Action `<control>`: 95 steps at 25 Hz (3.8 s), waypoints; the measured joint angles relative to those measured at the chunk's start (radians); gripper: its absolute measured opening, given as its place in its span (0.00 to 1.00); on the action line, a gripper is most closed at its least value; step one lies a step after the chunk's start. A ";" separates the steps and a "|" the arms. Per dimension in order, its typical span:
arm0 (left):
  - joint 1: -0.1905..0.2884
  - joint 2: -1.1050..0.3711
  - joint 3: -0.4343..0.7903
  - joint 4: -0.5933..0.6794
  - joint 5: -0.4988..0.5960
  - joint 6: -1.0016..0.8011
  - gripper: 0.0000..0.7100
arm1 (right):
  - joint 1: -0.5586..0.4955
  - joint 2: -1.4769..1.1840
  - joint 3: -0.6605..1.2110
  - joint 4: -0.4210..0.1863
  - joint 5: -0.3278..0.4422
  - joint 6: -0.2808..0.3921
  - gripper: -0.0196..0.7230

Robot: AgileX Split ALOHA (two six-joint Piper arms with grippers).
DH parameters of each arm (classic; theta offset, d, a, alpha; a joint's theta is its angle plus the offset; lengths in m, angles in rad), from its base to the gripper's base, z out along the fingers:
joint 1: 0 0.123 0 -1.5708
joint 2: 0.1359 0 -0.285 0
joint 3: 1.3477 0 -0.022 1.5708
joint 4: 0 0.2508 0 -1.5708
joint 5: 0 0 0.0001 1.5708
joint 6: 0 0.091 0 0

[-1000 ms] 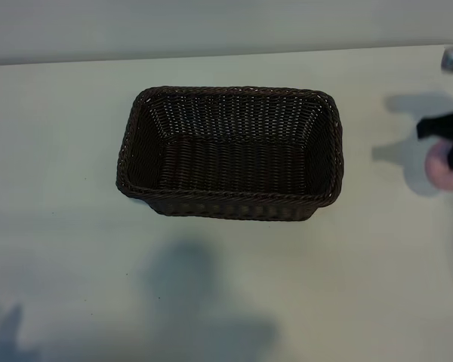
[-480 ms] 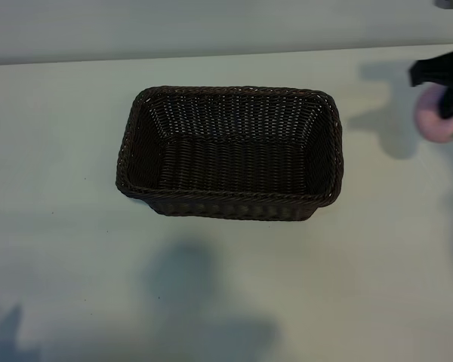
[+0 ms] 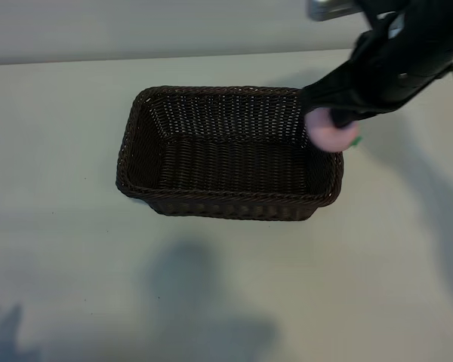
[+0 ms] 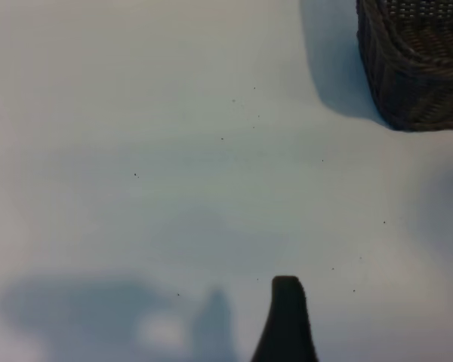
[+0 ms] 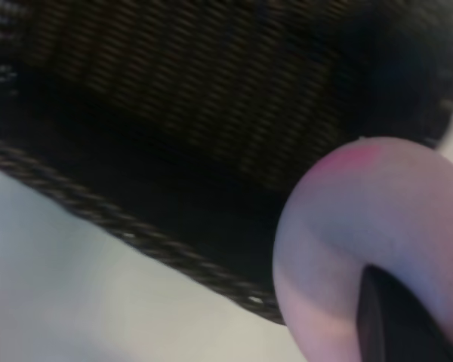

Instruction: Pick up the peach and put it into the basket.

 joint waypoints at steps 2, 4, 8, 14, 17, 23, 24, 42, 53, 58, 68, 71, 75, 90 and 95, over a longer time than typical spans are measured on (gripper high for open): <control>0.000 0.000 0.000 0.000 0.000 0.000 0.83 | 0.021 0.039 -0.027 0.000 0.002 0.003 0.09; 0.000 0.000 0.000 0.000 0.000 0.000 0.83 | 0.039 0.087 -0.060 -0.002 0.010 0.005 0.09; 0.000 0.000 0.000 0.000 0.000 0.000 0.83 | 0.051 0.176 -0.138 -0.003 0.020 0.005 0.09; 0.000 0.000 0.000 0.000 0.000 -0.001 0.83 | 0.051 0.294 -0.179 -0.006 -0.012 0.002 0.09; 0.000 0.000 0.000 0.000 0.000 -0.002 0.83 | 0.051 0.344 -0.179 0.006 -0.033 -0.003 0.09; 0.000 0.000 0.000 0.000 0.000 -0.002 0.83 | 0.051 0.398 -0.179 0.017 -0.052 -0.019 0.09; 0.000 0.000 0.000 0.000 0.000 -0.002 0.83 | 0.051 0.398 -0.179 0.017 -0.052 -0.027 0.09; 0.000 0.000 0.000 0.000 0.000 -0.002 0.83 | 0.051 0.398 -0.203 0.087 -0.051 -0.091 0.79; 0.000 0.000 0.000 0.000 0.000 -0.002 0.83 | 0.048 0.398 -0.383 -0.045 0.115 -0.076 0.79; 0.000 0.000 0.000 0.000 0.000 0.000 0.83 | 0.005 0.398 -0.436 -0.119 0.184 -0.055 0.79; 0.000 0.000 0.000 0.000 0.000 0.000 0.83 | -0.262 0.398 -0.440 -0.144 0.212 -0.056 0.79; 0.000 0.000 0.000 0.000 0.000 0.000 0.83 | -0.348 0.398 -0.440 -0.154 0.212 -0.056 0.79; 0.000 0.000 0.000 0.000 0.000 0.000 0.83 | -0.436 0.380 -0.440 -0.160 0.212 -0.057 0.78; 0.000 0.000 0.000 0.000 0.000 0.000 0.83 | -0.496 0.155 -0.438 -0.160 0.216 -0.058 0.75; 0.000 0.000 0.000 0.000 0.000 -0.001 0.83 | -0.496 -0.026 -0.362 -0.160 0.215 -0.059 0.75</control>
